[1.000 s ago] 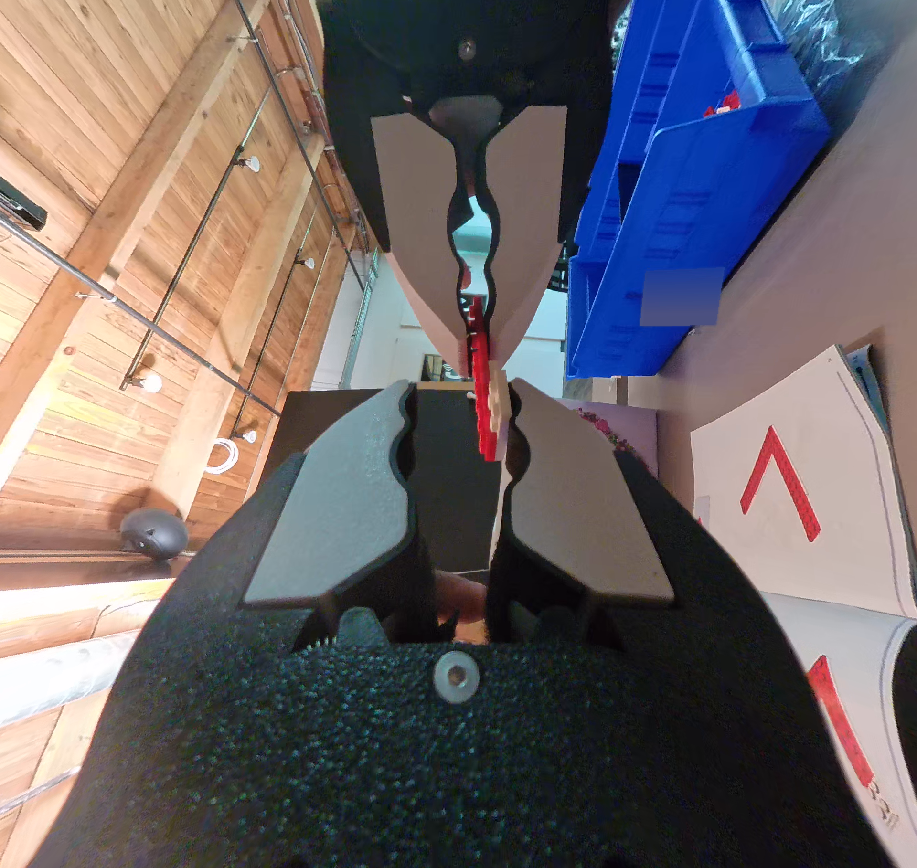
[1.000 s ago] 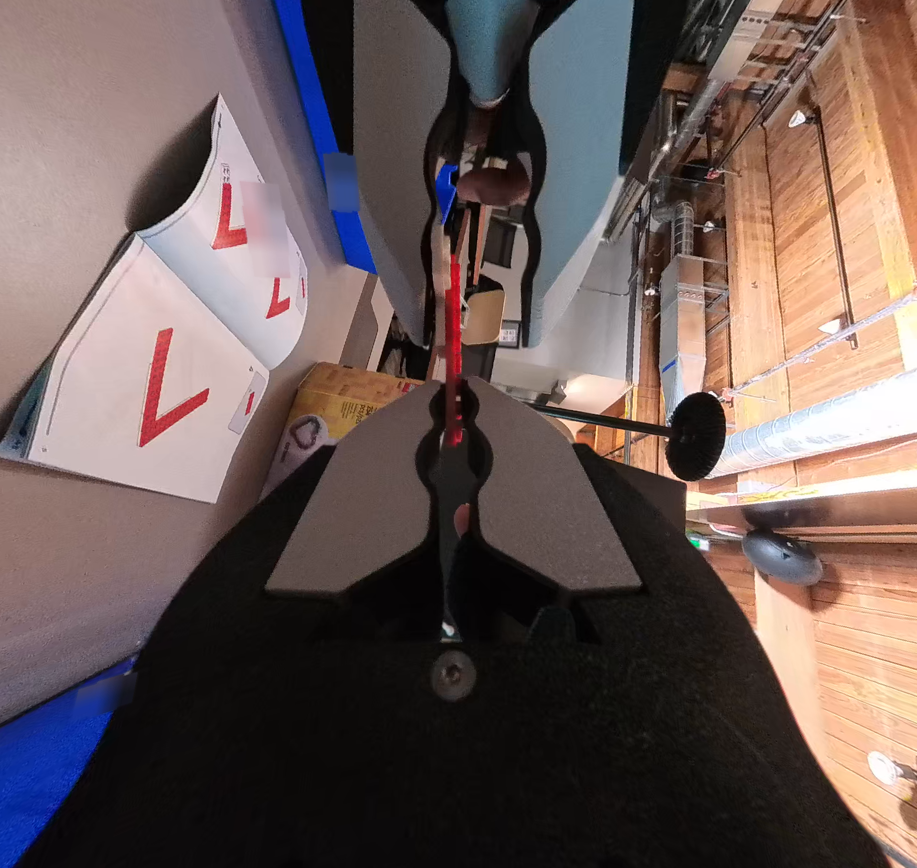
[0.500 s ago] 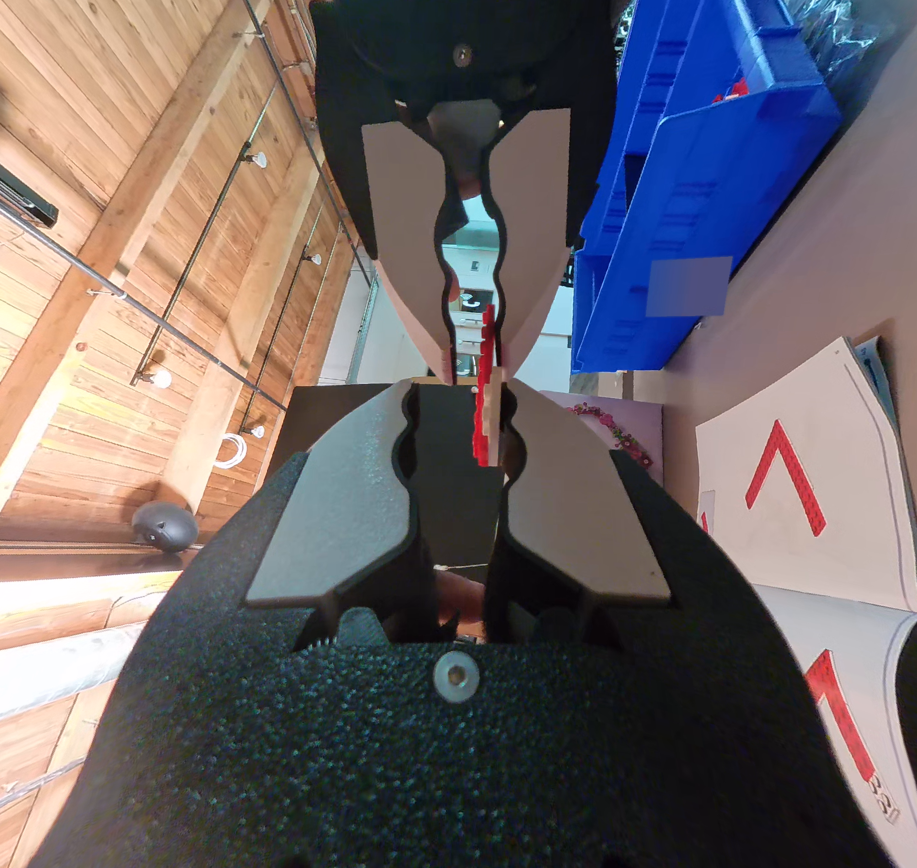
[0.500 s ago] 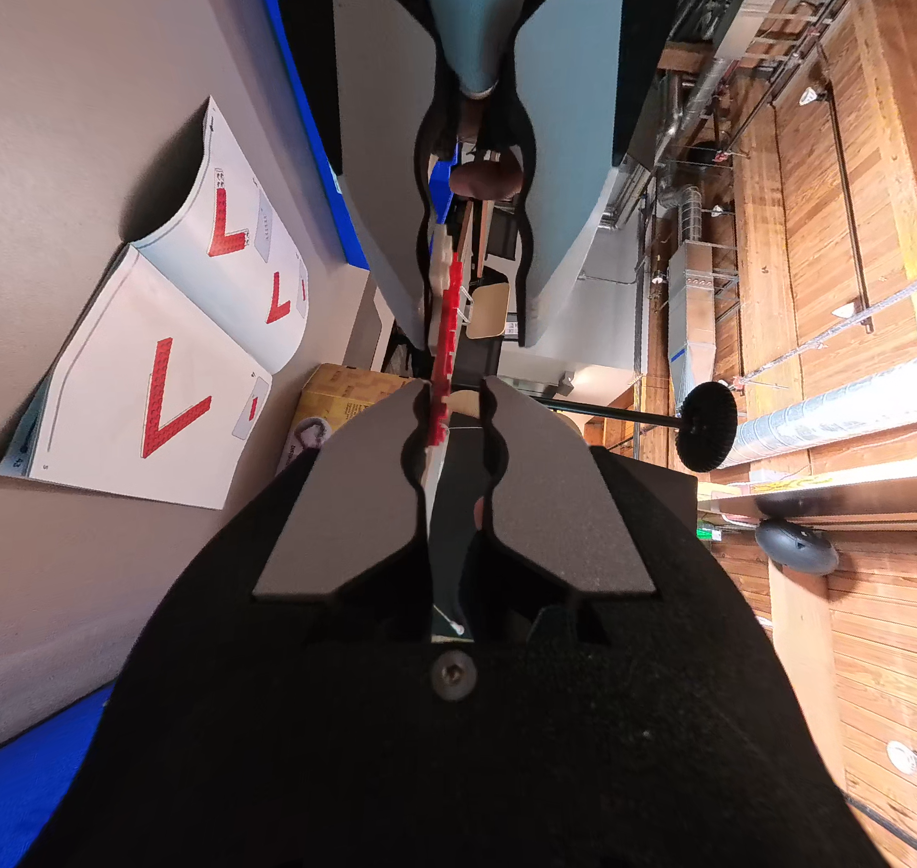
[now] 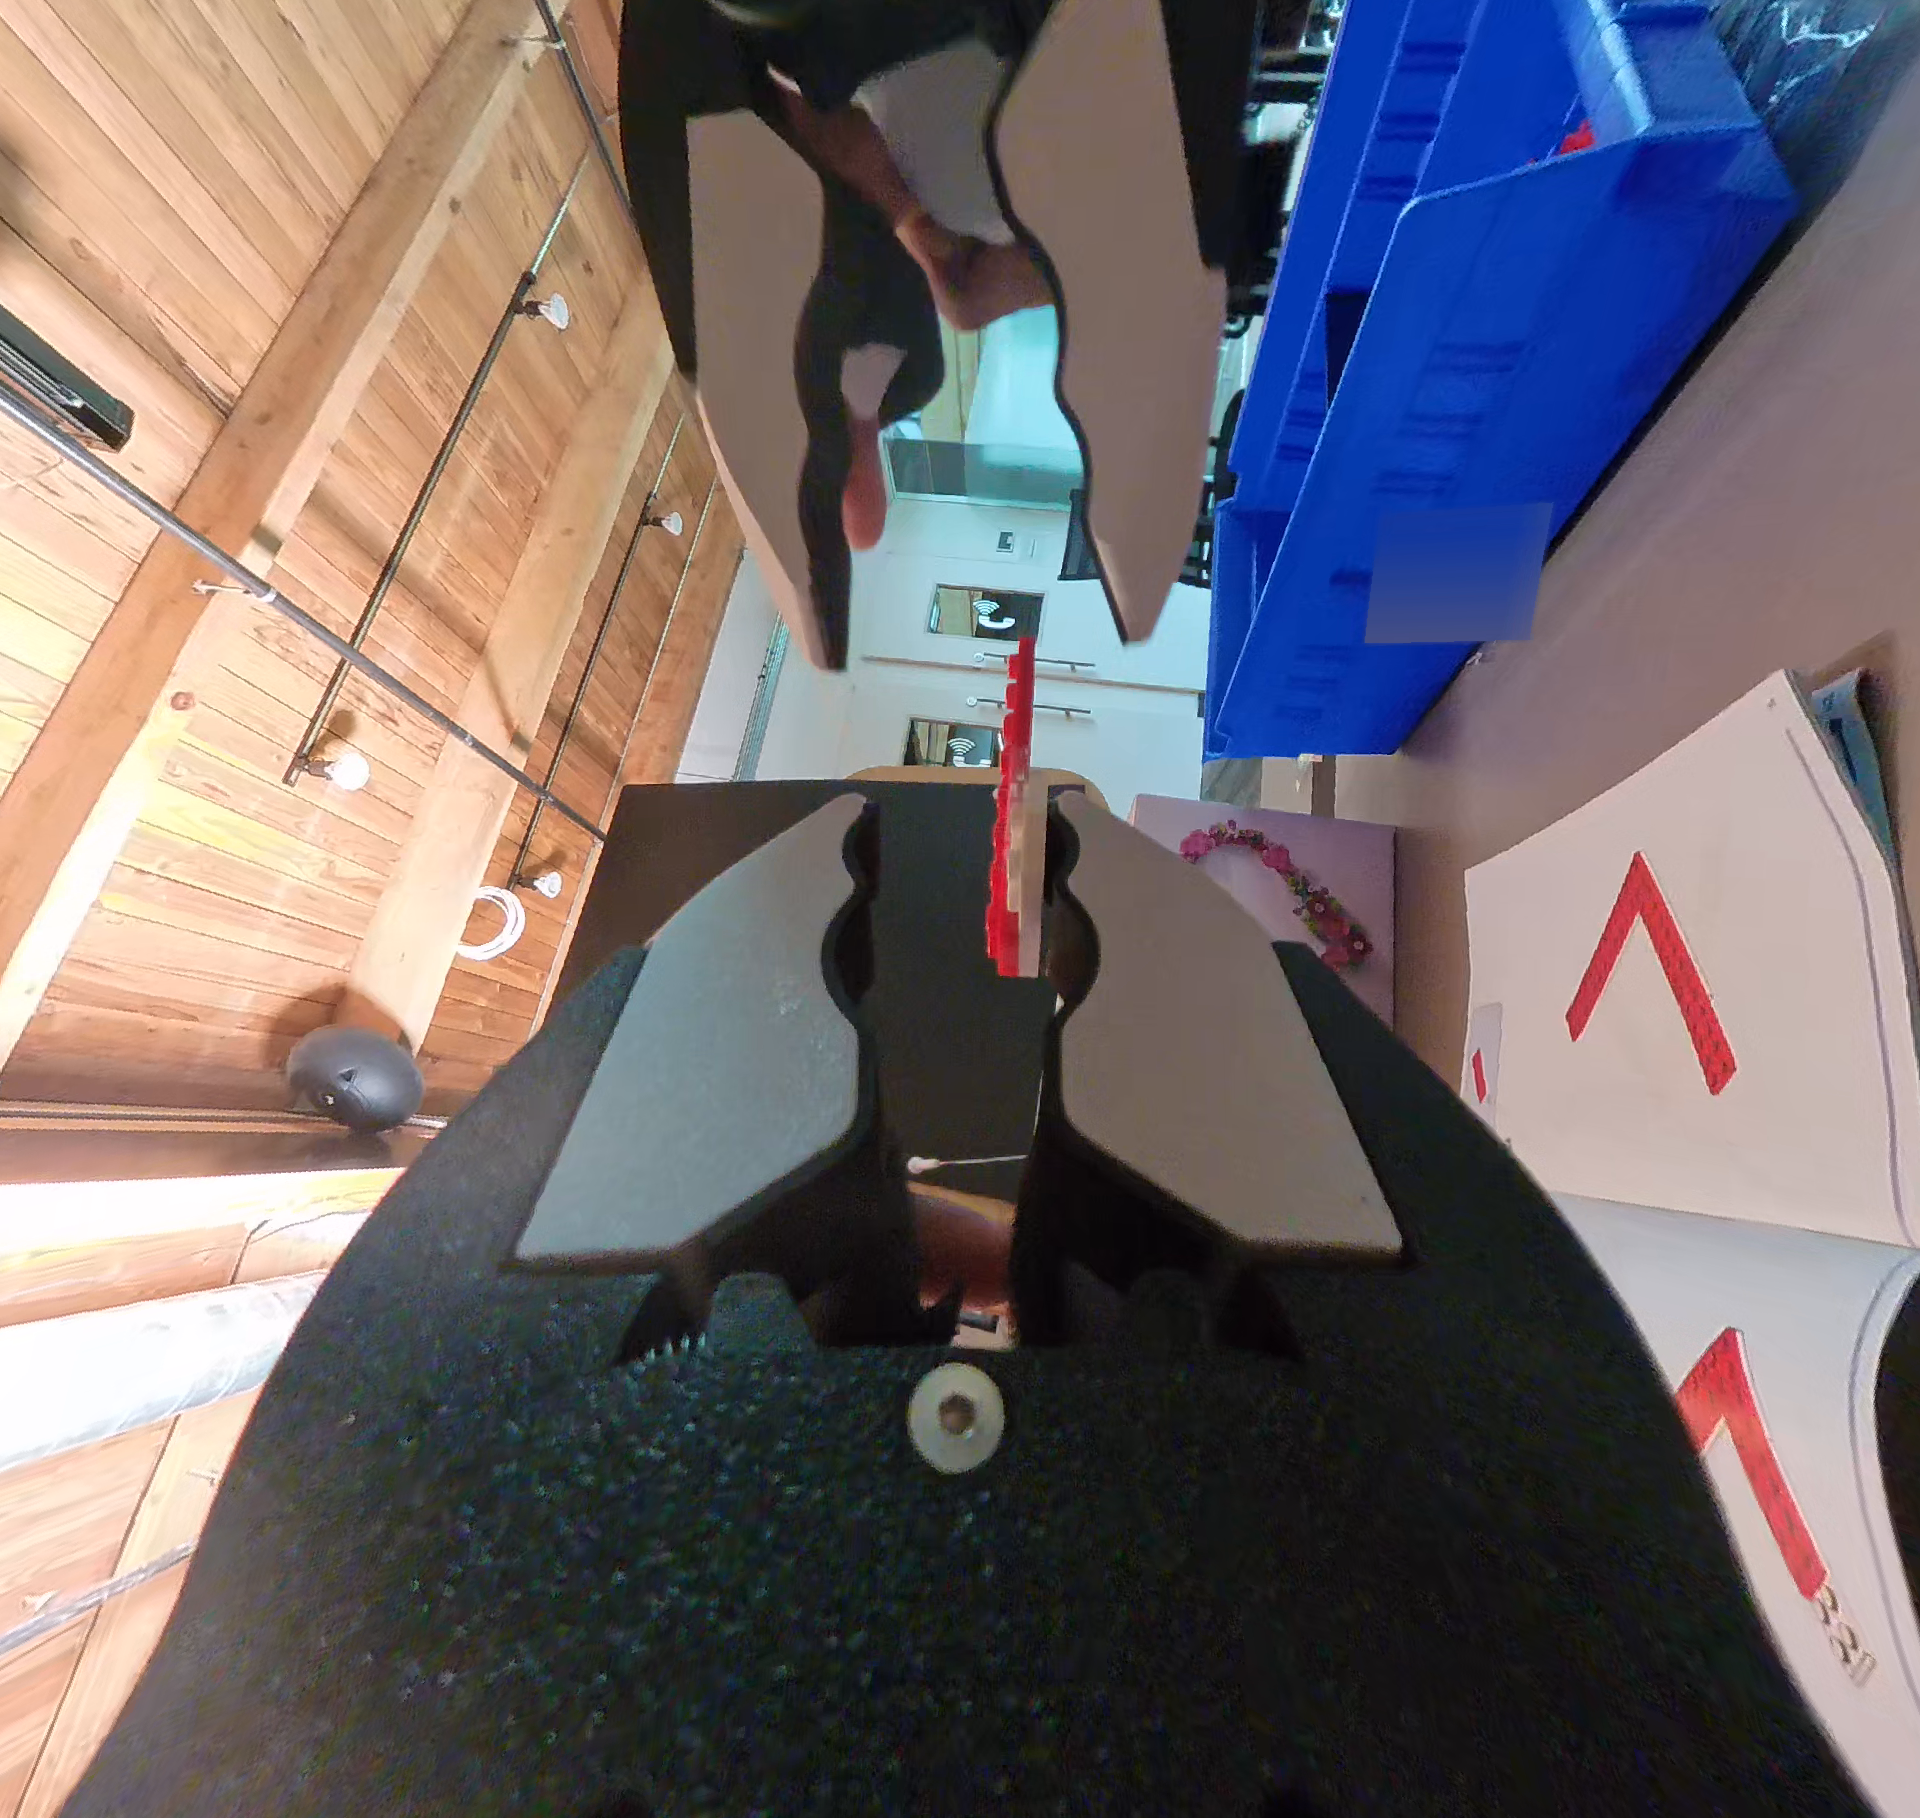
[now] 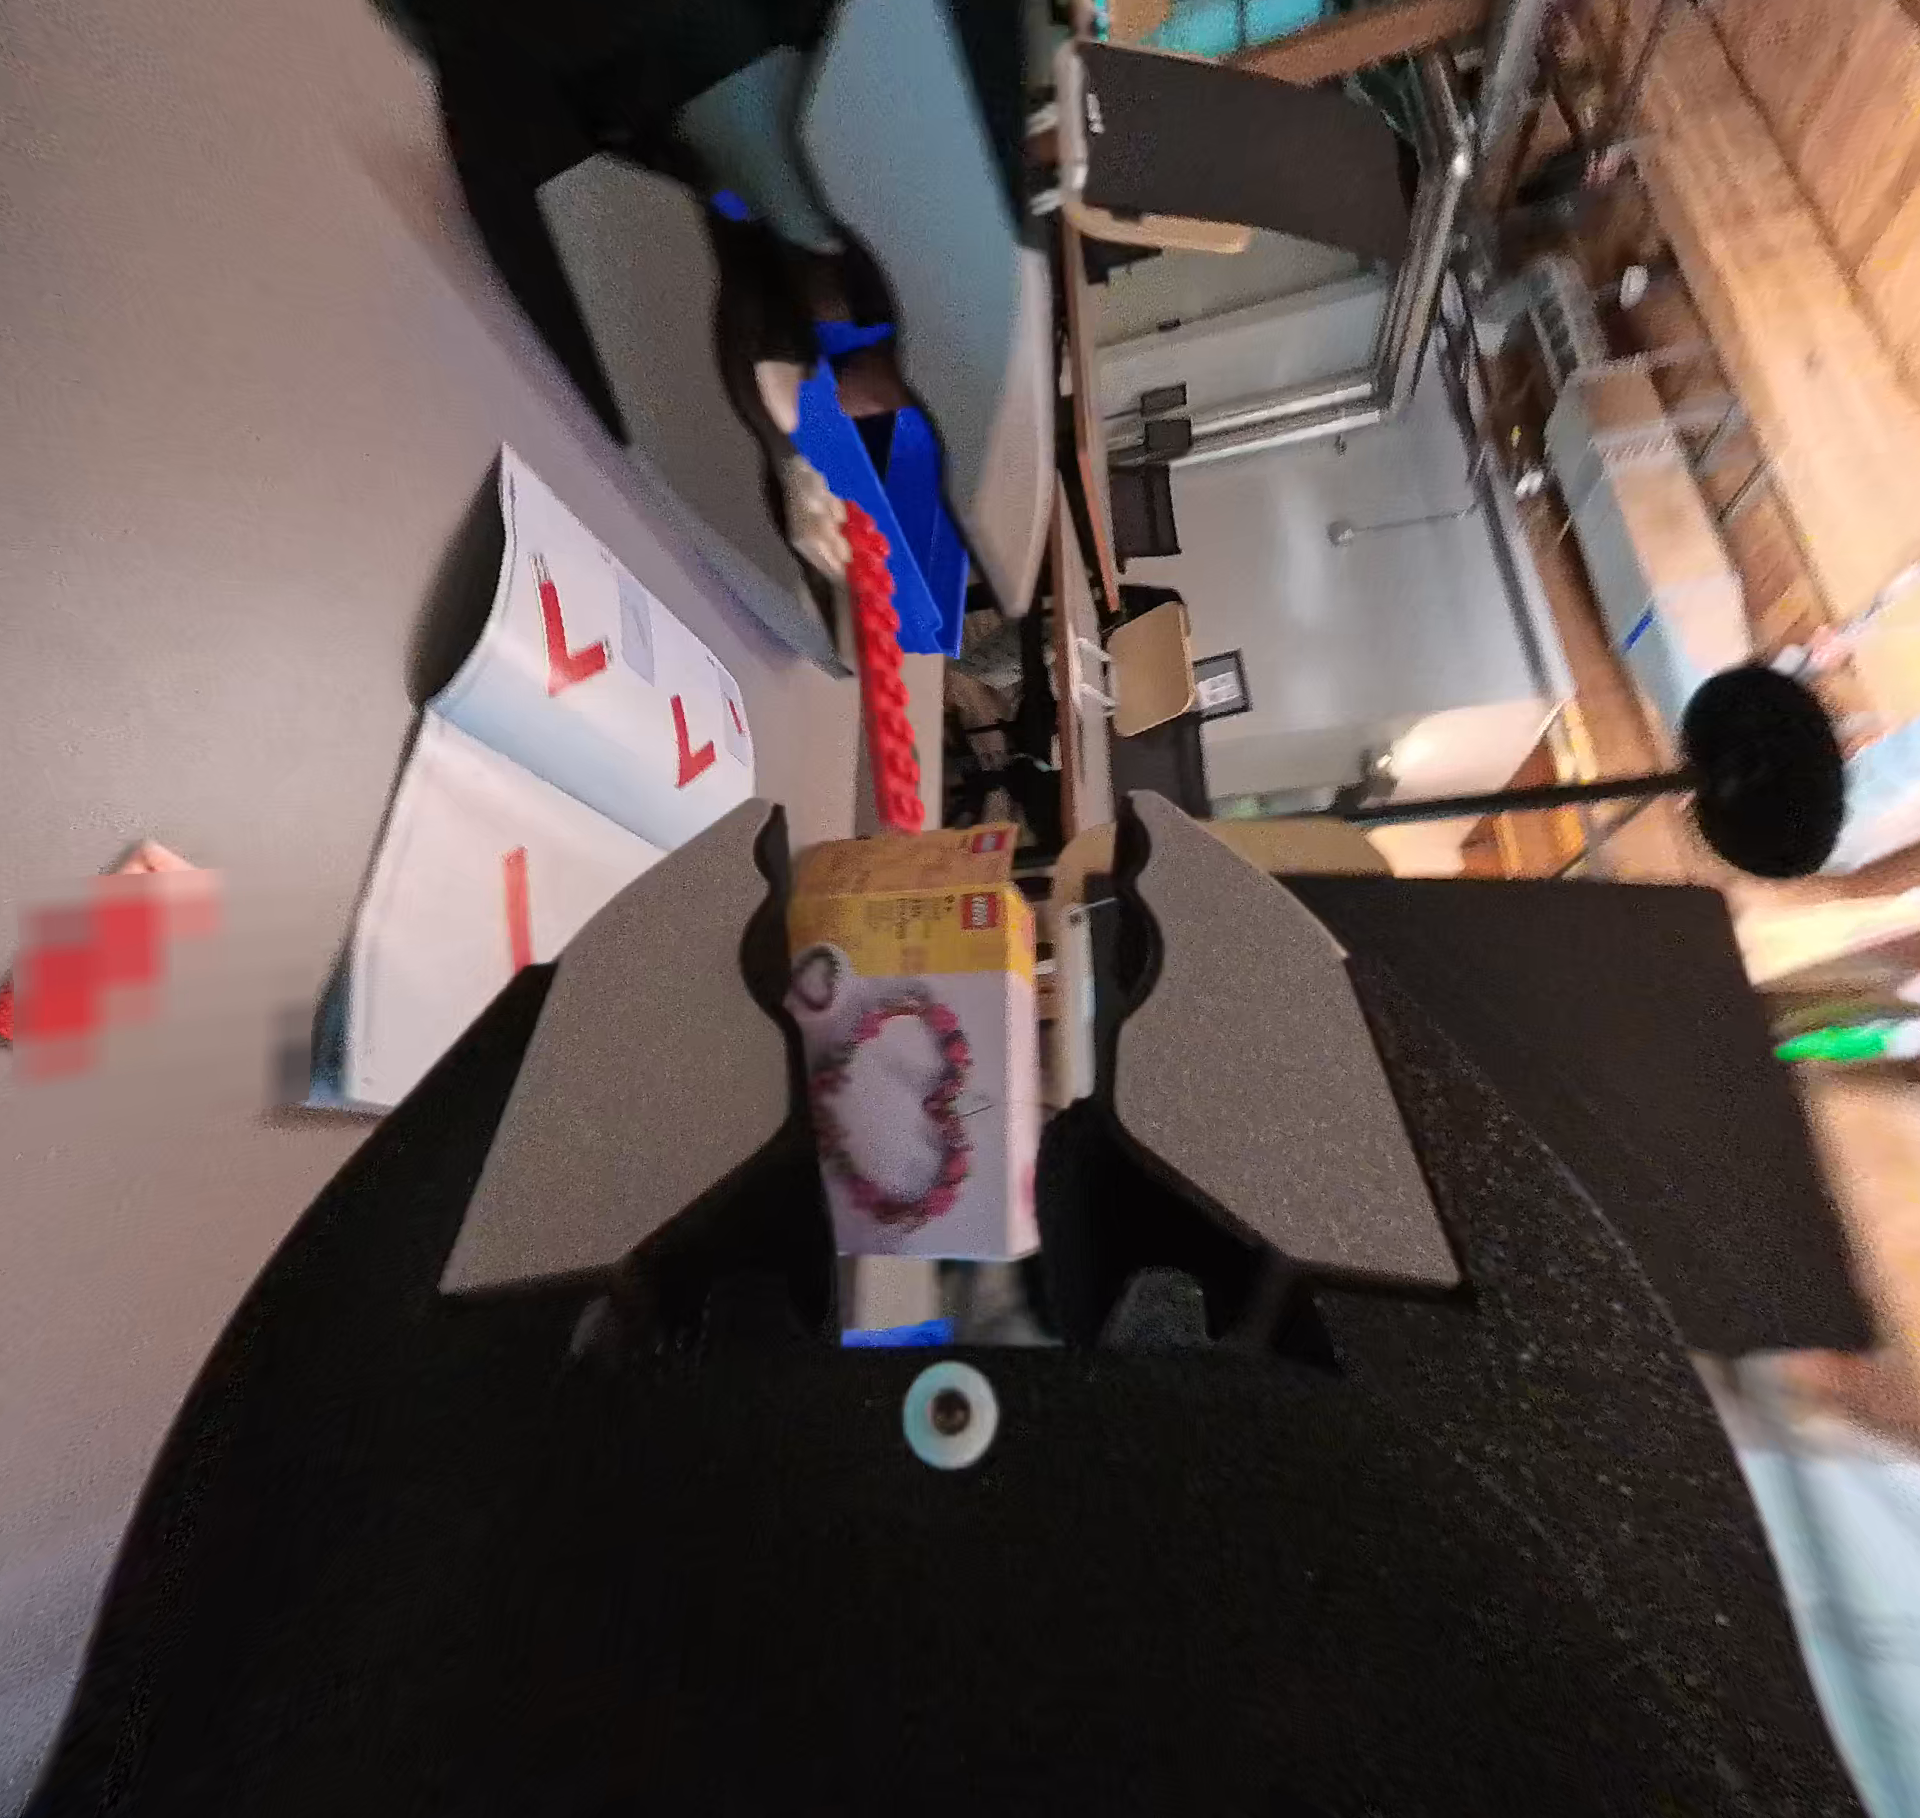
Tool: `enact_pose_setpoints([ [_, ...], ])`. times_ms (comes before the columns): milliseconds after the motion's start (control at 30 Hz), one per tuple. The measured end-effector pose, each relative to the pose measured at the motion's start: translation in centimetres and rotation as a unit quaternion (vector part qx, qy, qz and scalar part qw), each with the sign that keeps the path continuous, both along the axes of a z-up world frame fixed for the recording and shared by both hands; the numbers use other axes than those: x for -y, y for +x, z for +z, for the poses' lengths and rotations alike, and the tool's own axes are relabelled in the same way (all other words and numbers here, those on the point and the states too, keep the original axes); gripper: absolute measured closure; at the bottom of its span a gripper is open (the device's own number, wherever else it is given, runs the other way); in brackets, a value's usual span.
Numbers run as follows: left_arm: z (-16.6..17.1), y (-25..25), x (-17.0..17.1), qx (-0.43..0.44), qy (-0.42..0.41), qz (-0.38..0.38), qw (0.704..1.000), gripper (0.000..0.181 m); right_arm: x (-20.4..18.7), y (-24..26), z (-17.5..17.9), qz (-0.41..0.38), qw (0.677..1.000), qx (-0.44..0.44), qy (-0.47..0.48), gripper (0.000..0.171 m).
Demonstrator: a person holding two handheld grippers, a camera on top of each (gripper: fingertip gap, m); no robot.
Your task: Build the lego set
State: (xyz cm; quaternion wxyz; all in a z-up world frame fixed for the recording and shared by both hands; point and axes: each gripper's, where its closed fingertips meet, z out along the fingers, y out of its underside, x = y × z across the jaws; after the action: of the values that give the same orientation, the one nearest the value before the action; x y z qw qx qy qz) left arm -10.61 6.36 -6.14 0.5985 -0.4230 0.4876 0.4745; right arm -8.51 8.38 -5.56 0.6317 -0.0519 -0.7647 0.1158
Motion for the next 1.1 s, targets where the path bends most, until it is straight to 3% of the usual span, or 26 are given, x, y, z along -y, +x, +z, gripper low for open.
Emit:
enact_pose_setpoints([
  [100, -0.1, -0.3, 0.1, 0.002, -0.001, 0.004, 1.000, 0.152, -2.2, 1.6, -1.4, -0.042, 0.978, 0.077, -0.187, 0.099],
  [167, -0.2, -0.3, 0.2, 0.003, 0.000, 0.005, 1.000, 0.152, -2.7, 3.0, -5.3, -0.071, 0.913, 0.187, -0.357, 0.091],
  [233, -0.3, -0.4, 0.2, 0.003, 0.001, 0.006, 1.000, 0.152, -1.7, 3.9, -10.3, -0.098, 0.816, 0.297, -0.486, 0.084],
  [267, -0.3, -0.4, 0.2, 0.004, 0.001, 0.005, 1.000, 0.152, -1.1, 4.3, -13.0, -0.116, 0.781, 0.348, -0.505, 0.085],
  [300, -0.4, -0.3, 0.2, 0.005, 0.000, 0.004, 1.000, 0.152, -0.7, 4.6, -15.4, -0.133, 0.767, 0.379, -0.500, 0.091],
  [400, -0.5, -0.3, 0.2, 0.003, -0.003, 0.003, 1.000, 0.152, -0.8, 3.9, -18.8, -0.169, 0.766, 0.395, -0.477, 0.113],
  [500, -0.6, -0.4, 0.3, 0.003, -0.004, 0.004, 1.000, 0.152, -0.5, 3.0, -18.8, -0.180, 0.749, 0.403, -0.494, 0.125],
  [633, -0.8, -0.5, 0.0, 0.004, -0.003, 0.007, 1.000, 0.152, -1.0, 3.1, -19.9, -0.214, 0.753, 0.421, -0.458, 0.126],
  [733, -1.1, -0.5, 0.0, 0.006, -0.002, 0.009, 1.000, 0.152, -0.9, 2.8, -20.0, -0.209, 0.752, 0.423, -0.461, 0.141],
  [767, -1.1, -0.5, 0.1, 0.007, -0.002, 0.009, 1.000, 0.152, -0.9, 2.8, -20.0, -0.205, 0.754, 0.426, -0.456, 0.154],
  [967, -1.0, -0.6, 0.6, 0.017, -0.003, 0.009, 1.000, 0.152, -0.4, 3.5, -19.5, -0.160, 0.774, 0.461, -0.402, 0.156],
  [1100, -1.1, -0.6, 0.7, 0.021, -0.002, 0.008, 1.000, 0.150, 0.3, 4.6, -14.7, -0.108, 0.784, 0.475, -0.385, 0.155],
])
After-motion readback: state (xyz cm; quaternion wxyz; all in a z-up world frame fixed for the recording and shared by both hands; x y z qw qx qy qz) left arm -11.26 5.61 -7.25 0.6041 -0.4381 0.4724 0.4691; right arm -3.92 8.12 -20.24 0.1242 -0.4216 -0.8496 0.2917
